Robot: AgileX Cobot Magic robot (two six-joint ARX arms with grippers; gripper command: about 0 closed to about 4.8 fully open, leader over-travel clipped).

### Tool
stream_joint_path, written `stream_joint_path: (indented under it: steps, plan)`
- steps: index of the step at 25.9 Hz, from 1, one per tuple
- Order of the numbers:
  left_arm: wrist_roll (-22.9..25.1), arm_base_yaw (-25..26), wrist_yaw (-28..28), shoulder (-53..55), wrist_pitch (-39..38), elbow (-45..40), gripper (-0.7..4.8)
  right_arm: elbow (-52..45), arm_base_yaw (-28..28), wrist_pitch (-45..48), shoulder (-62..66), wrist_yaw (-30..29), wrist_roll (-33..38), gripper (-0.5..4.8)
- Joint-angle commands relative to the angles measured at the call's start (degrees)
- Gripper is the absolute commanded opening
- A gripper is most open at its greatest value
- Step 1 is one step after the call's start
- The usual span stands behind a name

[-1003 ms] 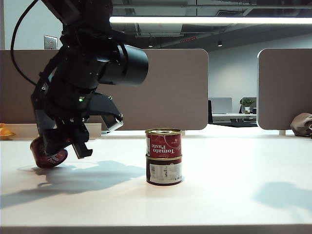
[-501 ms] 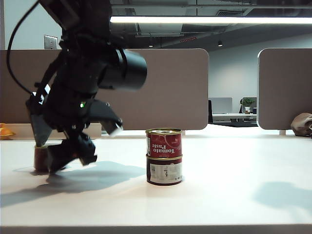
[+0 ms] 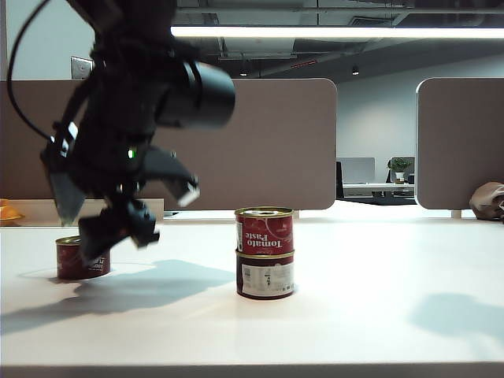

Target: Pick up the cans one by one and stack them together.

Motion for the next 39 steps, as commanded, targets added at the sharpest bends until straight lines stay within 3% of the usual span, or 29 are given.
stream_joint_path:
  steps: [1,3,8,13,17,25,29,39]
  plan:
    - [0.22,0.04,2.12,-4.28,0.59,0.26,3.08,0.15,0.00,1.07,-0.20,-0.24,-0.17,-0.05]
    - [0.55,0.59,9.68,-7.52,0.39,0.28,3.08,0.15,0.00,1.03,-0.20,-0.24,-0.15,-0.05]
    - [0.28,3.91,18.80,-12.59,2.60,0.31,3.06,0.15,0.02,-1.29,-0.22,-1.75,-0.11,-0.05]
    - [0.15,14.75,35.89,-14.03,3.04,1.70,3.04,0.15,0.02,-6.45,-0.42,-1.79,0.15,-0.05]
    - [1.84,19.87,41.29,-13.90,3.17,1.70,3.04,-0.55,0.04,-6.21,-1.88,-5.73,2.43,-0.05]
    - [3.54,20.09,42.62,-11.47,4.09,1.70,3.11,-0.59,0.04,-6.21,-3.91,-5.64,4.59,-0.05]
    - [3.96,20.09,42.62,-9.40,3.82,1.70,3.96,-0.61,0.02,-6.25,-4.37,-5.62,5.53,-0.05]
    - [3.93,20.09,41.13,-6.21,4.85,1.70,4.04,-0.90,0.02,-6.25,-4.50,-5.62,5.66,-0.05]
